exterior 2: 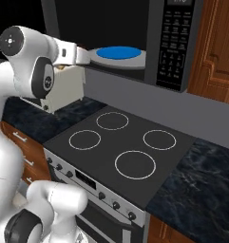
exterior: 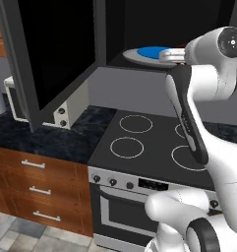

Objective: Transport the steak from the fridge to the microwave and turn on the microwave.

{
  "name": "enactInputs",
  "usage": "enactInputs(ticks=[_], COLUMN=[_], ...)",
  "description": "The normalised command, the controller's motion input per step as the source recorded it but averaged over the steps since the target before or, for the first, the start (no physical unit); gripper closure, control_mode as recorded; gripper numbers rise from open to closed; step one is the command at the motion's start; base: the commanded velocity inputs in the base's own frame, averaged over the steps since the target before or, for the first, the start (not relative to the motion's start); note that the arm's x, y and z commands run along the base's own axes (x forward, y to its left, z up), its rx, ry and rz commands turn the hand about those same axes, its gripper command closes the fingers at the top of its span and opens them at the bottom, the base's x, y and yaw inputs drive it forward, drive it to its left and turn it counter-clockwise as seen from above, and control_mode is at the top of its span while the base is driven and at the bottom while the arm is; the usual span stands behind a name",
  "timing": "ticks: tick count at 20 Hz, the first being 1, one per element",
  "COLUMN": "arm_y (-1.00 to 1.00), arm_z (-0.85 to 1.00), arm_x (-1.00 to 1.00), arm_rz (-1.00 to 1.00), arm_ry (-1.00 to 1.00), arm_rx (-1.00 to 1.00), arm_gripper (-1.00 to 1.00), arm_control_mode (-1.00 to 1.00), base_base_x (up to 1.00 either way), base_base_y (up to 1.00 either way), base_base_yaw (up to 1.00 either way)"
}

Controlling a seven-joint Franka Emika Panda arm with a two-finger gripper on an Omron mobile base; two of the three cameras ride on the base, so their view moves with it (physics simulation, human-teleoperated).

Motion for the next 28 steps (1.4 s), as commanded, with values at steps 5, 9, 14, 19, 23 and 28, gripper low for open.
enactInputs(ticks=[5, 9, 14, 19, 23, 28], arm_y=[-0.22, -0.26, -0.15, -0.12, -0.08, -0.06], arm_z=[0.17, 0.00, -0.11, -0.18, -0.14, 0.00], arm_x=[0.43, 0.27, 0.37, 0.43, 0.39, 0.46], arm_rz=[0.00, 0.00, 0.00, 0.00, 0.00, 0.00], arm_ry=[0.04, 0.01, 0.00, 0.00, 0.00, 0.00], arm_rx=[0.02, 0.00, 0.00, 0.00, 0.00, 0.00], arm_gripper=[1.00, 1.00, 1.00, 1.00, 1.00, 1.00], arm_control_mode=[-1.00, -1.00, -1.00, -1.00, -1.00, -1.00], base_base_x=[0.00, 0.00, 0.00, 0.00, 0.00, 0.00], base_base_y=[0.00, 0.00, 0.00, 0.00, 0.00, 0.00], base_base_yaw=[0.00, 0.00, 0.00, 0.00, 0.00, 0.00])
